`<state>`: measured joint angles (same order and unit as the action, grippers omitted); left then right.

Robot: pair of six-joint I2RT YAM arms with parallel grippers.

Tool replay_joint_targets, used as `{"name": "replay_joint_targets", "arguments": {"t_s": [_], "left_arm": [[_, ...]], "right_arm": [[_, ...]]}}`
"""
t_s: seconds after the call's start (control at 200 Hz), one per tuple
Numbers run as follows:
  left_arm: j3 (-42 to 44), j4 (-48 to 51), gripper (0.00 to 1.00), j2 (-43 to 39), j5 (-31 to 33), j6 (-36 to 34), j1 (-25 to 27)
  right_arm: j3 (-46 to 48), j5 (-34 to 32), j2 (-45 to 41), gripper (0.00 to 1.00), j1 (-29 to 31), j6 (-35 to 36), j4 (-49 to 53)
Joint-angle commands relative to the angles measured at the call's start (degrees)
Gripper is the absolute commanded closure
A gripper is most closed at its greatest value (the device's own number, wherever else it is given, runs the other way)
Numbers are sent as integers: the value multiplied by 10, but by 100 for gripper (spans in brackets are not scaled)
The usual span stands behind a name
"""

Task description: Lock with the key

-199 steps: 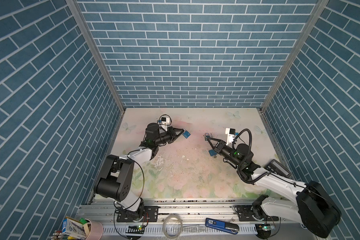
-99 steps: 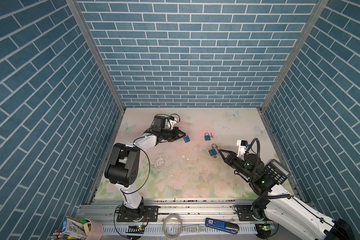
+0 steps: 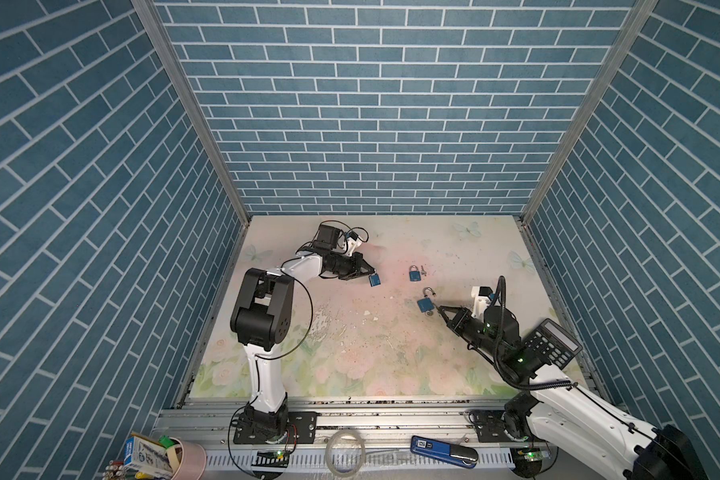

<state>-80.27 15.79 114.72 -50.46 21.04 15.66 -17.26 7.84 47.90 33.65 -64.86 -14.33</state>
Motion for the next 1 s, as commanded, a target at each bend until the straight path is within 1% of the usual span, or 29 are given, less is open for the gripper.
{"name": "replay_joint_targets", "arguments": {"t_s": [0.0,0.2,0.34,0.465,0.72,0.995], "left_arm": [[-44,69,100,26,-12,-60,1],[-92,118,100,76,-24,-96,1],[-138,161,100,117,-16,-123,1],[-153,161,100,130,-21,-128,2],[-202,198,100,172,-24,-152,2],[-237,209,100,199,-21,-160,1]], "right_arm": [[5,14,13,100,-8,-21,-42],[3,28,47,100,-15,-22,-76],[-1,31,66,100,-17,-22,-94],[-2,33,80,100,-19,-24,-103],[-4,47,119,100,-26,-29,-139],[-18,58,140,100,-28,-26,-143]]}}
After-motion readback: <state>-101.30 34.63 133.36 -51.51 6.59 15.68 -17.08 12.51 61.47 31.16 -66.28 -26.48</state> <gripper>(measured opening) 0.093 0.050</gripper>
